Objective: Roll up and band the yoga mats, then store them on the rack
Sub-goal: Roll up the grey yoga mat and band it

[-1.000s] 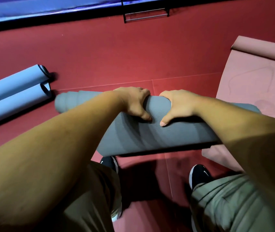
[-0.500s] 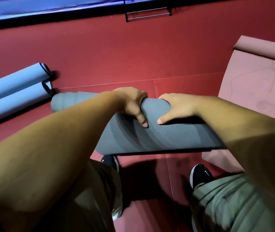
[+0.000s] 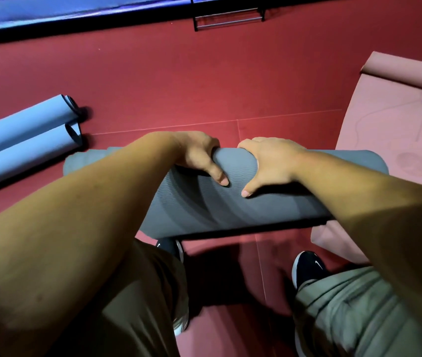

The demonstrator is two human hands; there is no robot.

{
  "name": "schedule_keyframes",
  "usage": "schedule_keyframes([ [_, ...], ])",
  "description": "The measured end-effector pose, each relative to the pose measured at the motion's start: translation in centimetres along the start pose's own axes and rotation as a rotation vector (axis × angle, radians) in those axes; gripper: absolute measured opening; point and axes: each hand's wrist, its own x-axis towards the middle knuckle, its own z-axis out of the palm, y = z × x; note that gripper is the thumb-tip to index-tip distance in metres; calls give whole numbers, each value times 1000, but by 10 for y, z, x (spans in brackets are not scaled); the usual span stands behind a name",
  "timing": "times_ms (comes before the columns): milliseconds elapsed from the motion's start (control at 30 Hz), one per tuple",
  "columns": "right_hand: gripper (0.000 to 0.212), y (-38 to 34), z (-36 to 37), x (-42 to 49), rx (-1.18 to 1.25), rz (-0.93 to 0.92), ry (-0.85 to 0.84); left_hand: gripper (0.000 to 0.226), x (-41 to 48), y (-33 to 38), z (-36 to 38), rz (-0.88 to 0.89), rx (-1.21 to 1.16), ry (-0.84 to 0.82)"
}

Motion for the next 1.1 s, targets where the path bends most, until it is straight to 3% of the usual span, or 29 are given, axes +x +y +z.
schedule_keyframes([
  [100, 95, 4, -1, -1, 83, 19, -18, 95, 1, 5, 3, 30, 107, 43],
  [267, 86, 8, -7, -5, 238, 82, -64, 146, 3, 23, 15, 66, 351, 94],
  [333, 81, 8, -10, -5, 289, 90, -79, 155, 2, 29, 16, 44, 417, 118],
  [533, 78, 8, -10, -7, 361, 95, -145, 112, 3, 23, 13, 79, 337, 194],
  [700, 90, 1, -13, -3, 252, 42, -135, 104, 1, 17, 8, 15, 179, 145],
  [933, 156, -17, 5, -3, -132, -18, -42, 82, -1, -4, 1, -25, -56, 45],
  [1000, 156, -19, 10, -2, -158, -17, -10, 79, -1, -7, 0, -28, -87, 37],
  [1100, 132, -20, 10, -2, -132, -24, 32, 77, -2, -8, 1, -25, -109, 15],
])
